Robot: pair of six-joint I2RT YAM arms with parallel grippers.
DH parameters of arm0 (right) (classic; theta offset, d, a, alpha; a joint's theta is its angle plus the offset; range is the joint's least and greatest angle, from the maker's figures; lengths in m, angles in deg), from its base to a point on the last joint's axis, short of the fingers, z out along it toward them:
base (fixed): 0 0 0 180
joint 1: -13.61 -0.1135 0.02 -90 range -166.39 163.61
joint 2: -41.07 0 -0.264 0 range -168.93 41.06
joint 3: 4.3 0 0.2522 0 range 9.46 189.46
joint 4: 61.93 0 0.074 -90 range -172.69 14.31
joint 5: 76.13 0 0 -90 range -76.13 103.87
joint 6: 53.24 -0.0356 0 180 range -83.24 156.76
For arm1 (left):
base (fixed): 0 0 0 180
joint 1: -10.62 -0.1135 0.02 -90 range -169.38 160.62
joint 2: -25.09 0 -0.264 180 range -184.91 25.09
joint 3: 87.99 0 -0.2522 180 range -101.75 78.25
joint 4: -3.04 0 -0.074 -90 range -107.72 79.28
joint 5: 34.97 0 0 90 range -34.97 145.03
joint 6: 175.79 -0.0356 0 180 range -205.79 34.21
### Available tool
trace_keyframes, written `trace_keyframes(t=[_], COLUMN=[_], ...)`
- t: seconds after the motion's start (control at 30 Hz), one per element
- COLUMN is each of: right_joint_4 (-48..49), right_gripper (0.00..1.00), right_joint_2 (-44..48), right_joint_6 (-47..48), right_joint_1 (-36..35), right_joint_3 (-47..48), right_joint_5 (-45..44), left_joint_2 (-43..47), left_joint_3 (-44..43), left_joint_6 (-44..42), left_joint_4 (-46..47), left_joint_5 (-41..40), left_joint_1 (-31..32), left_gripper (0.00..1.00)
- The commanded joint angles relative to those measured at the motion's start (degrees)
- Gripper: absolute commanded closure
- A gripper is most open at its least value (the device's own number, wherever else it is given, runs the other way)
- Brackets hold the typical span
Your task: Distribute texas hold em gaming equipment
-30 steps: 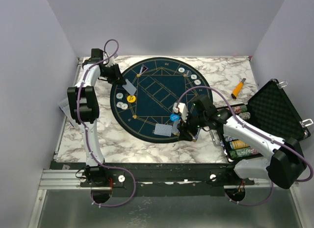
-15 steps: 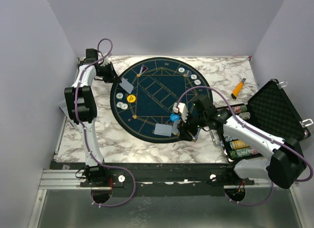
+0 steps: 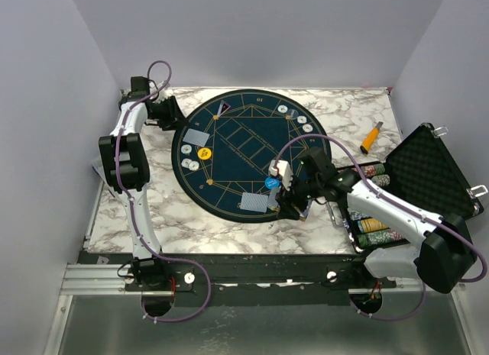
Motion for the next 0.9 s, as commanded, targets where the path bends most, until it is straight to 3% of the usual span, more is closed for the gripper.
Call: trace_keyframes(t=[0.0,0.07,0.2,0.33,0.4,0.63,0.87], right_joint_4=[0.87,1.02,1.04,1.35,1.36,0.37,-0.72], right_gripper=[0.99,0.99,0.99,0.99,0.99,0.99,0.99], right_joint_2=[0.03,0.2,0.4,0.12,0.07,0.55,1.69], right_joint_6=[0.26,0.24,0.35,0.33,0.37,1.16,1.88], right_joint_1=[-0.06,0.03,-0.05,-0.04,-0.05,-0.05,-0.05], right_joint_3=[1.36,1.24,1.07,0.94,0.96,1.65,1.97], right_joint_5=[-0.67,-0.68,-0.61,-0.29,-0.05,0.11,0.01], left_joint_2=[4.68,8.71,18.58,27.8,30.86,36.69,33.88], left_joint_3=[3.26,7.32,18.33,30.08,35.37,49.92,50.65], left_joint_6=[-1.2,-2.11,-4.73,-7.26,-6.03,7.75,14.38], left_joint_4=[2.88,6.36,11.72,12.53,13.35,28.59,33.39], left_joint_5=[-8.8,-8.92,5.73,20.45,24.14,28.45,28.66], left_joint_1=[-0.76,-0.99,0.0,5.48,9.75,23.55,31.92], left_gripper=[0.49,0.44,0.4,0.26,0.21,0.19,0.24])
